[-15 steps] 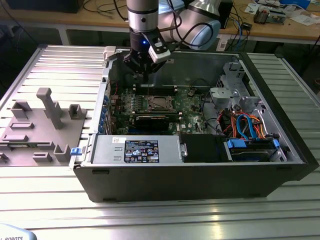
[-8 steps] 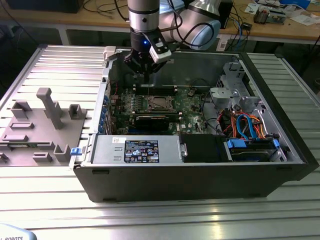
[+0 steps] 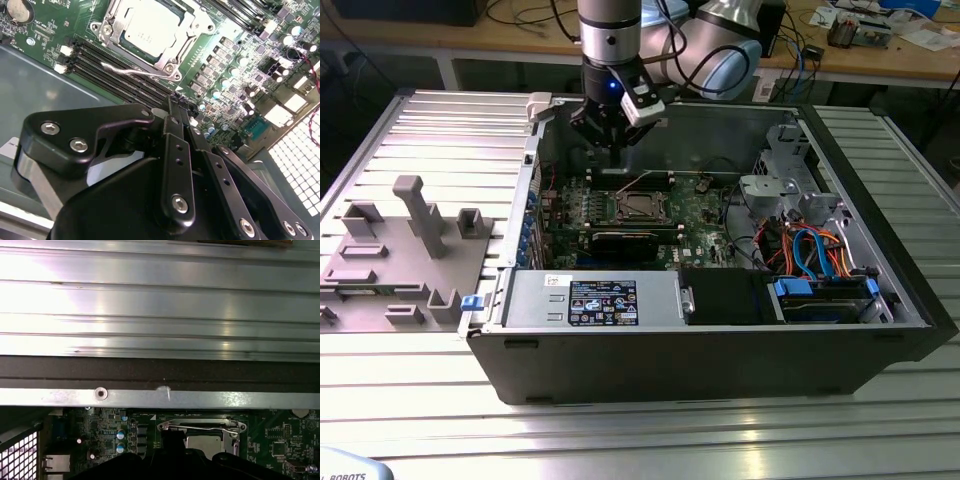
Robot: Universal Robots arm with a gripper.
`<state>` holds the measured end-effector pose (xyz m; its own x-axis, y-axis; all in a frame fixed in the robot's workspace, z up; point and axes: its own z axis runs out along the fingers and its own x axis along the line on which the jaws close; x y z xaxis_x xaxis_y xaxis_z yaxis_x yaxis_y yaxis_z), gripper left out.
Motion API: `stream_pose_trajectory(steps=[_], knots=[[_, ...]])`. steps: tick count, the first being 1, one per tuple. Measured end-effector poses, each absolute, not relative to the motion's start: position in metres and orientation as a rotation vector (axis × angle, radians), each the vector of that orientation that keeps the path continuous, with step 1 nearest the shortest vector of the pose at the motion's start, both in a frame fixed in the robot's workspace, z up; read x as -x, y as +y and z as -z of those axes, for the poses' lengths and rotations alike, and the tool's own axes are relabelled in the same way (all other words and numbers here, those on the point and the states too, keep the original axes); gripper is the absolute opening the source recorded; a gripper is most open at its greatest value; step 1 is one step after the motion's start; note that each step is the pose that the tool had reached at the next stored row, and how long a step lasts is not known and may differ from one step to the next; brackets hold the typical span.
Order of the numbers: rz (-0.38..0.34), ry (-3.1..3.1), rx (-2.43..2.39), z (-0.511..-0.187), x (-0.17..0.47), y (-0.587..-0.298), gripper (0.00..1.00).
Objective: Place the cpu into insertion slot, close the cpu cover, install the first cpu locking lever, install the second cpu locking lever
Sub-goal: 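Install the first cpu locking lever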
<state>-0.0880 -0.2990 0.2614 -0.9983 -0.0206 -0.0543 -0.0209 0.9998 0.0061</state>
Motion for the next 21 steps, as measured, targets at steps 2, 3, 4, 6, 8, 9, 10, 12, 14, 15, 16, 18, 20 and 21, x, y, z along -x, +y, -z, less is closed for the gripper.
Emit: stream_pose_trajectory(steps=[2, 3, 4, 6, 8, 9, 10, 12, 14, 15, 16, 18, 20, 21], knots=[[-0.01, 3.087, 0.032, -0.261, 0.087, -0.299, 0.11], [-0.01, 3.087, 0.032, -0.261, 0.087, -0.299, 0.11], [-0.01, 3.087, 0.032, -0.261, 0.086, -0.299, 0.11], [-0.01, 3.087, 0.032, -0.261, 0.085, -0.299, 0.11], [-0.01, 3.088, 0.032, -0.26, 0.085, -0.299, 0.11], [-0.01, 3.087, 0.032, -0.26, 0.085, -0.299, 0.11], [-0.01, 3.087, 0.032, -0.259, 0.085, -0.299, 0.11], [-0.01, 3.087, 0.032, -0.258, 0.085, -0.299, 0.11], [-0.01, 3.087, 0.032, -0.257, 0.085, -0.299, 0.11], [-0.01, 3.087, 0.032, -0.253, 0.085, -0.299, 0.11], [-0.01, 3.088, 0.032, -0.249, 0.085, -0.299, 0.11], [-0.01, 3.087, 0.032, -0.248, 0.085, -0.299, 0.11], [-0.01, 3.088, 0.032, -0.247, 0.085, -0.299, 0.11], [-0.01, 3.087, 0.032, -0.247, 0.085, -0.299, 0.11]])
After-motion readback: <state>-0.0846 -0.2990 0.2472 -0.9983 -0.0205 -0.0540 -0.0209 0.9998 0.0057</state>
